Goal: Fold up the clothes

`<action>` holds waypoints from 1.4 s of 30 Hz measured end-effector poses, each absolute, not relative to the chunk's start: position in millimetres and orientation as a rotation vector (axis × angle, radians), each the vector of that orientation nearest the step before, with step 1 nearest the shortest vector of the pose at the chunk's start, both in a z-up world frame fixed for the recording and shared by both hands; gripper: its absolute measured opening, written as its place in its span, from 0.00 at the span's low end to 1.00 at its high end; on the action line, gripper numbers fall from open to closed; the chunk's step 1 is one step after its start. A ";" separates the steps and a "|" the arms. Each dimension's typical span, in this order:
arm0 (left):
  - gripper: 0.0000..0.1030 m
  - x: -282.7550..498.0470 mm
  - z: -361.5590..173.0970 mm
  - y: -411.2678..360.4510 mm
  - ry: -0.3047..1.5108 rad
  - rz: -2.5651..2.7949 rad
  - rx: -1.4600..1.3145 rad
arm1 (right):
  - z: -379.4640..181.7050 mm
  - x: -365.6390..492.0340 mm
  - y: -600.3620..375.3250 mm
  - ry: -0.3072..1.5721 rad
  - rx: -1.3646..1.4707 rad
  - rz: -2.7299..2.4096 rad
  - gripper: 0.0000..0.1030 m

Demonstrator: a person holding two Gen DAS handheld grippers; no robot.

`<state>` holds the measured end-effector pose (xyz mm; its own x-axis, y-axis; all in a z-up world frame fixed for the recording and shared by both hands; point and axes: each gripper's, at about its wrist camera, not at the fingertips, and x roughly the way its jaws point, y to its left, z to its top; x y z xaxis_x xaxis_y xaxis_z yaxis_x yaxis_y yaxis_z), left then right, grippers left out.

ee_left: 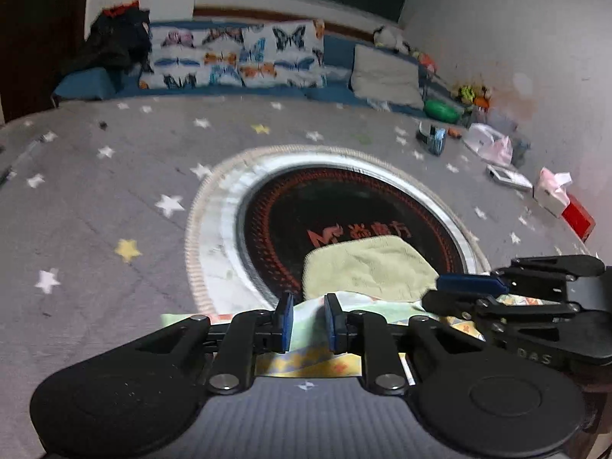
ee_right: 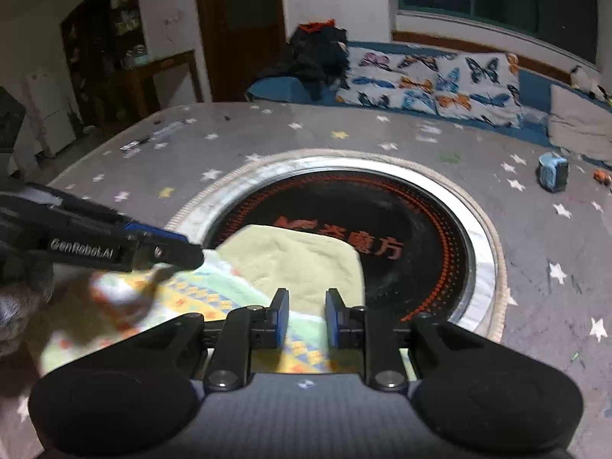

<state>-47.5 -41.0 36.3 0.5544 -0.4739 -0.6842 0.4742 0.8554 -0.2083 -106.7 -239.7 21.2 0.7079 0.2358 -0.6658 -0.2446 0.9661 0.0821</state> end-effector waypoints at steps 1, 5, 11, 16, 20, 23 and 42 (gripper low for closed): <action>0.20 -50.2 37.8 -34.6 0.800 -0.550 -0.005 | 24.4 -110.9 -237.1 0.731 -0.018 0.282 0.20; 0.19 -58.8 37.6 -10.1 0.789 -0.498 -0.018 | 28.0 -120.9 -224.2 0.718 -0.040 0.325 0.20; 0.18 -71.8 32.9 18.2 0.791 -0.445 -0.044 | 28.2 -132.2 -210.3 0.697 -0.096 0.313 0.20; 0.18 -87.1 39.1 22.2 0.761 -0.422 -0.016 | 41.4 -158.6 -195.6 0.649 -0.147 0.363 0.21; 0.18 -100.1 37.0 22.9 0.761 -0.422 -0.001 | 33.1 -169.8 -182.4 0.685 -0.176 0.412 0.22; 0.18 -111.7 36.5 23.5 0.764 -0.423 0.016 | 27.5 -178.7 -173.1 0.680 -0.219 0.416 0.22; 0.34 -152.2 53.6 29.0 0.723 -0.378 -0.004 | 28.5 -216.3 -136.7 0.647 -0.243 0.515 0.24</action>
<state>-152.2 29.0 53.6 0.6854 -0.3388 -0.6446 0.3359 0.9325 -0.1330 -216.3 -136.7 28.5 0.6788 0.3797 -0.6285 -0.5274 0.8477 -0.0574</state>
